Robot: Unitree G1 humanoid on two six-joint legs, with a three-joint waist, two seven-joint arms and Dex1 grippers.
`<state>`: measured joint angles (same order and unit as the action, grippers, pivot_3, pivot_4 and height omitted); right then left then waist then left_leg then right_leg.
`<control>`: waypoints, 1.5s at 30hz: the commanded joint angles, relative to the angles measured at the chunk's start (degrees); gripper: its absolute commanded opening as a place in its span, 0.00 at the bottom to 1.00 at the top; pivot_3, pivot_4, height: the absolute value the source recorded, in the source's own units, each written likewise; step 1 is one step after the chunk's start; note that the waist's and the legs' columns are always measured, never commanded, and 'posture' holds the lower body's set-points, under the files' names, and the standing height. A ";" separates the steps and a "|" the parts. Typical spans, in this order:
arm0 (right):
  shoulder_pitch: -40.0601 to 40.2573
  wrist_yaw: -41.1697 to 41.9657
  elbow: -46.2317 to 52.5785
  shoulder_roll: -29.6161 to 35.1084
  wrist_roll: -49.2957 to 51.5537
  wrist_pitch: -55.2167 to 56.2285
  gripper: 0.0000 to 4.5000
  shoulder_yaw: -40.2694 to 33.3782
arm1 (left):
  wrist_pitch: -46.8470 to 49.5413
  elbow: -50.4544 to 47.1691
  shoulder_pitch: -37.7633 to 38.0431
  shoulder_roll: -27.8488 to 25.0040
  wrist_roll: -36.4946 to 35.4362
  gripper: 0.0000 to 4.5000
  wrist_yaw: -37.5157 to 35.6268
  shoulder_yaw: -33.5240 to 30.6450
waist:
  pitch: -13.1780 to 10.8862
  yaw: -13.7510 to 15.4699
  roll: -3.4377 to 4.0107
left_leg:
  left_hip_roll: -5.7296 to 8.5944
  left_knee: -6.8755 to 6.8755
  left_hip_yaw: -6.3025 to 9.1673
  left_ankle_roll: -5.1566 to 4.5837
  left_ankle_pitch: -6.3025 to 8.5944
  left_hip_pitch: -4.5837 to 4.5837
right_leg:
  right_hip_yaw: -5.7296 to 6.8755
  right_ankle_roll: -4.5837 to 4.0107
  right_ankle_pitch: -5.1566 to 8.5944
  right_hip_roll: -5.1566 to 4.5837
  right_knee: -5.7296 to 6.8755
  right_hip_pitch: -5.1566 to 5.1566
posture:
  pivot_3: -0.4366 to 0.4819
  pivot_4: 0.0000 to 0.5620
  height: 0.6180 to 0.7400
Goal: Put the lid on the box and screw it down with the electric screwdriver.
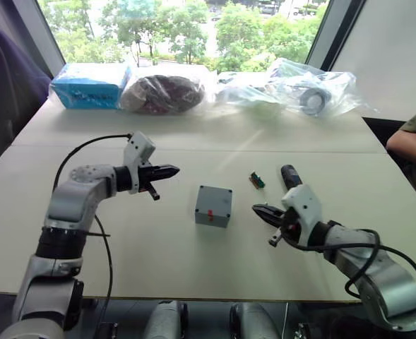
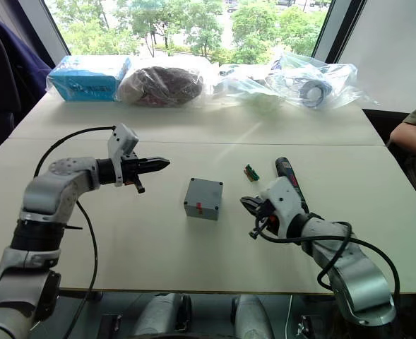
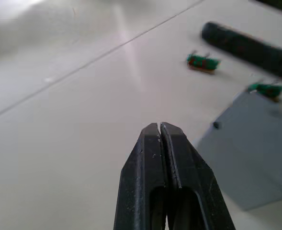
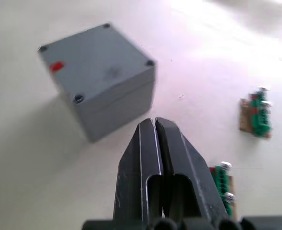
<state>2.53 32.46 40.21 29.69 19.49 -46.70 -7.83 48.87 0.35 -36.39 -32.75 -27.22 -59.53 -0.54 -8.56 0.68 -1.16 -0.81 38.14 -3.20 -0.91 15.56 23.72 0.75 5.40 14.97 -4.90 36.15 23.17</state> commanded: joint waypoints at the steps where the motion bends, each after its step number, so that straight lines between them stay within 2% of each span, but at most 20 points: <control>1: 0.99 -3.68 3.29 -2.04 2.08 -1.32 0.01 -4.14 | 0.20 -5.52 -1.49 -1.43 -2.29 0.00 -4.29 3.84 | 0.00 -0.09 0.01 | 0.00 0.00 0.00 0.00 0.00 0.00 | 0.00 0.00 0.00 0.00 0.00 -0.01 | 0.48 0.27 1.00; 2: 1.25 -4.23 3.66 -2.49 2.71 -1.70 0.01 -4.78 | -0.51 -6.75 -1.53 -2.01 -1.98 0.00 -5.42 5.30 | -0.02 -0.21 0.03 | 0.00 0.00 -0.01 0.00 0.00 0.00 | -0.01 0.00 0.00 0.01 0.00 0.00 | 0.48 0.27 1.00; 6: 2.64 -6.38 4.23 -3.67 4.32 -3.17 0.23 -6.51 | -3.22 -11.24 -2.09 -4.31 -1.47 0.00 -10.74 10.40 | -0.07 -0.26 0.12 | -0.06 -0.01 -0.01 0.00 0.00 -0.01 | -0.07 -0.12 0.07 0.13 0.03 0.03 | 0.48 0.27 1.00; 7: 2.85 -6.49 4.22 -3.84 5.15 -3.94 0.37 -6.66 | -4.02 -11.50 -2.36 -4.62 -0.87 0.00 -11.17 11.44 | -0.09 -0.20 0.14 | -0.09 -0.01 0.00 0.00 0.00 -0.01 | -0.08 -0.13 0.07 0.16 0.03 0.04 | 0.48 0.27 1.00; 10: 3.17 -6.64 3.80 -3.33 5.97 -4.94 0.60 -5.52 | -7.14 -12.08 -2.88 -5.41 1.53 0.00 -12.03 14.46 | -0.12 -0.10 0.20 | -0.10 -0.01 0.01 0.00 0.00 -0.01 | -0.09 -0.15 0.09 0.18 0.02 0.04 | 0.48 0.27 1.00; 15: 2.37 -7.57 1.40 -3.53 5.71 -5.07 0.60 -3.44 | -9.95 -12.92 -2.94 -6.42 3.63 0.00 -13.01 17.00 | -0.14 -0.11 0.21 | -0.08 -0.01 -0.02 0.00 0.00 -0.01 | -0.13 -0.15 0.09 0.19 0.00 0.05 | 0.48 0.27 1.00; 18: 1.72 -8.42 -0.69 -3.45 4.73 -3.80 0.41 -2.55 | -10.76 -12.70 -2.87 -6.68 4.03 0.00 -13.14 17.24 | -0.16 -0.10 0.22 | -0.08 -0.01 -0.02 0.00 0.00 -0.01 | -0.14 -0.15 0.09 0.20 0.00 0.05 | 0.48 0.27 1.00; 20: 1.19 -8.84 -2.45 -3.31 3.93 -2.68 0.25 -1.95 | -11.17 -12.59 -2.74 -6.84 4.34 0.00 -13.01 17.27 | -0.16 -0.11 0.22 | -0.08 -0.01 -0.02 0.00 0.00 -0.01 | -0.14 -0.15 0.09 0.20 0.00 0.05 | 0.48 0.27 1.00; 27: 0.63 -9.52 -6.20 -2.21 0.95 0.87 0.25 -0.41 | -11.15 -13.02 -2.09 -6.84 4.25 0.00 -12.00 16.64 | -0.17 -0.07 0.22 | -0.07 -0.01 -0.03 0.00 0.00 -0.01 | -0.14 -0.12 0.09 0.22 0.00 0.05 | 0.48 0.27 1.00; 45: -0.50 -9.31 -8.27 -1.81 0.52 1.91 0.25 2.02 | -10.45 -13.58 -1.20 -6.74 3.63 0.00 -10.08 16.34 | -0.18 -0.08 0.22 | -0.08 -0.01 -0.03 -0.01 0.00 -0.01 | -0.14 -0.10 0.08 0.24 0.01 0.05 | 0.48 0.27 1.00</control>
<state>2.72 23.00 31.19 27.44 20.25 -45.80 -5.67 38.47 -11.52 -37.61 -39.33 -23.09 -69.79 17.15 -8.73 0.60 -0.94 -0.89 38.13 -3.23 -0.91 15.55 23.71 0.60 5.30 15.05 -4.67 36.16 23.22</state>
